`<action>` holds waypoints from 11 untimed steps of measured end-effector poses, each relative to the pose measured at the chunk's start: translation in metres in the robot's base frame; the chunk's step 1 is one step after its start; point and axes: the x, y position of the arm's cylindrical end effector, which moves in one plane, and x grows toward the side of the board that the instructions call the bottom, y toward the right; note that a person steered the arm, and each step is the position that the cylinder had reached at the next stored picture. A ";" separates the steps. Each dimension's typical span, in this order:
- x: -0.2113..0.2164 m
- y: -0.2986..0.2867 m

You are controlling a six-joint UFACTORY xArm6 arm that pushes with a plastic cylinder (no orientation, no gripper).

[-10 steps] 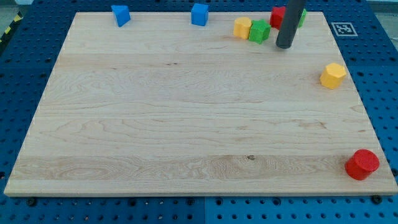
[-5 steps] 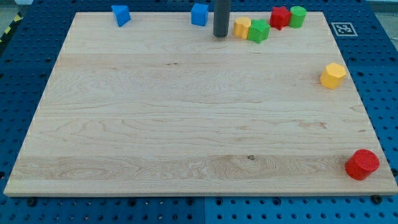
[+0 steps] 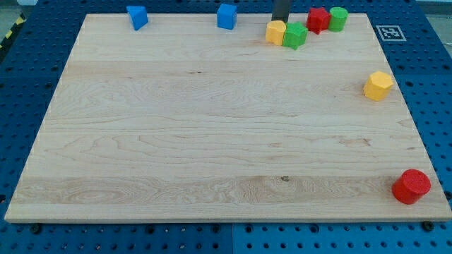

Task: Slide the yellow heart to the bottom center of the board

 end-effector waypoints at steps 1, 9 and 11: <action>0.018 -0.012; 0.118 -0.007; 0.153 0.015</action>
